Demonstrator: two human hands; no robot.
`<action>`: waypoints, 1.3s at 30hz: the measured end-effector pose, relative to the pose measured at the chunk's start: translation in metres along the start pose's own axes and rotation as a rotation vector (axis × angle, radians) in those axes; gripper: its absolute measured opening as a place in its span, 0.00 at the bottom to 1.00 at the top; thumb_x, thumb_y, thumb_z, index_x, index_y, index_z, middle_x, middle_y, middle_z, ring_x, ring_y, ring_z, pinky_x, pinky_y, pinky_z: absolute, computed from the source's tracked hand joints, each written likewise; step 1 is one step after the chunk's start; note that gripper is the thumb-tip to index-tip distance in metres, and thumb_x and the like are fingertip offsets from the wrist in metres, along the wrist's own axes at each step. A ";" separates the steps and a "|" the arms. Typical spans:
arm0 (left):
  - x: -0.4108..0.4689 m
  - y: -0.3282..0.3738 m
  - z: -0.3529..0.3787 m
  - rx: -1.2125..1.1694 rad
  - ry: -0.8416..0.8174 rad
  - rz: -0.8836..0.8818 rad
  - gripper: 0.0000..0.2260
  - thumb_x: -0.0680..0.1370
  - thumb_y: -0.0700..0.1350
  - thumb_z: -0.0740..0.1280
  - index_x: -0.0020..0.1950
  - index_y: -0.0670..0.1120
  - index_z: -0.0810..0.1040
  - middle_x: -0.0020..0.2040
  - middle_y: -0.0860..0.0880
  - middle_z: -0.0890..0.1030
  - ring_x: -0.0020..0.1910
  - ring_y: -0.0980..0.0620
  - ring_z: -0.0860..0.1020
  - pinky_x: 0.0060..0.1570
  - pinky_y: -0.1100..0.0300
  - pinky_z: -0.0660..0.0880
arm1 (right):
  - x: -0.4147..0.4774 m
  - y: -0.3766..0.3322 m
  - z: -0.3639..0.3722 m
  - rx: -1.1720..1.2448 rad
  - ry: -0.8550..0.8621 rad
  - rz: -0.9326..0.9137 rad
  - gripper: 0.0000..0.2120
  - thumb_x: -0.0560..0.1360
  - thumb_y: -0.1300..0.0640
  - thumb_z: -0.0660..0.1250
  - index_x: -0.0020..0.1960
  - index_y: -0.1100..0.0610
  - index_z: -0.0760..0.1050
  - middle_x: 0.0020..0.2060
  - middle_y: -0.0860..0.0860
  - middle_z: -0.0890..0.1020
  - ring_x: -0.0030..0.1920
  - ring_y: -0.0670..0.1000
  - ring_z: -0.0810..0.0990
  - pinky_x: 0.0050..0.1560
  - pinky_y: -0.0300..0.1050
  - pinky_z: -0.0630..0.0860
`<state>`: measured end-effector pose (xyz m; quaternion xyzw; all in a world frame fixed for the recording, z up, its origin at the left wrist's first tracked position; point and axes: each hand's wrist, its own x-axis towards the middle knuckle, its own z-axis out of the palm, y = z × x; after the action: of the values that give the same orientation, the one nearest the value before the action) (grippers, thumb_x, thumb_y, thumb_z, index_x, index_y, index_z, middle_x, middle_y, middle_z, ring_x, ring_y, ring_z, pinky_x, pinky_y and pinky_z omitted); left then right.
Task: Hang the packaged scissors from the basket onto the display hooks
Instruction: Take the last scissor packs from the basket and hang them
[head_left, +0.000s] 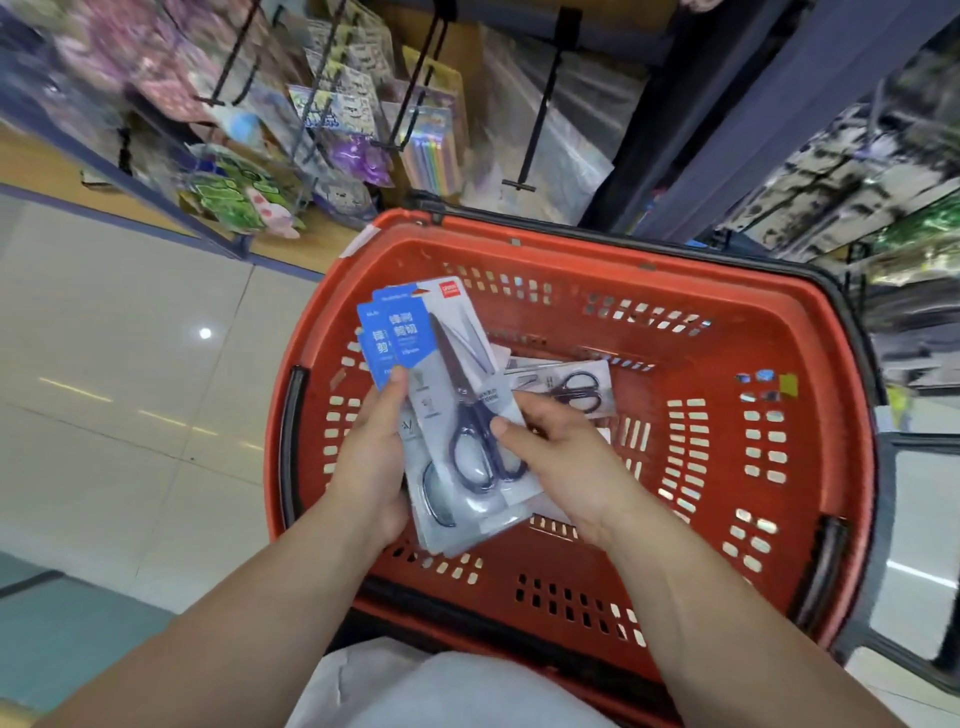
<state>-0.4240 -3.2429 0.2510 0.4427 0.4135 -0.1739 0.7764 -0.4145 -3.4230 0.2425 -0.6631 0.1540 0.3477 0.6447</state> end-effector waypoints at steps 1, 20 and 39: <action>-0.001 0.000 -0.002 0.019 -0.004 0.013 0.31 0.76 0.59 0.74 0.74 0.46 0.75 0.66 0.38 0.83 0.63 0.36 0.83 0.62 0.39 0.80 | 0.001 0.000 0.006 -0.040 -0.003 -0.025 0.11 0.81 0.54 0.70 0.63 0.49 0.82 0.55 0.44 0.87 0.57 0.46 0.85 0.62 0.50 0.80; -0.016 0.064 -0.055 0.275 0.108 0.273 0.29 0.66 0.31 0.76 0.66 0.43 0.78 0.56 0.41 0.87 0.49 0.42 0.87 0.43 0.51 0.84 | 0.180 0.112 0.012 -0.217 0.194 0.430 0.22 0.82 0.50 0.67 0.68 0.64 0.77 0.53 0.57 0.80 0.54 0.59 0.80 0.54 0.48 0.76; -0.030 0.051 -0.040 0.237 0.152 0.247 0.29 0.66 0.34 0.75 0.67 0.41 0.77 0.57 0.38 0.86 0.52 0.36 0.86 0.52 0.42 0.84 | 0.100 0.040 0.015 -0.493 0.158 0.066 0.09 0.79 0.57 0.66 0.40 0.52 0.76 0.37 0.49 0.81 0.42 0.54 0.80 0.36 0.41 0.70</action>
<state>-0.4296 -3.1846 0.2922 0.5903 0.3900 -0.0910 0.7008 -0.3732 -3.3887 0.1479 -0.8198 0.1359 0.3428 0.4382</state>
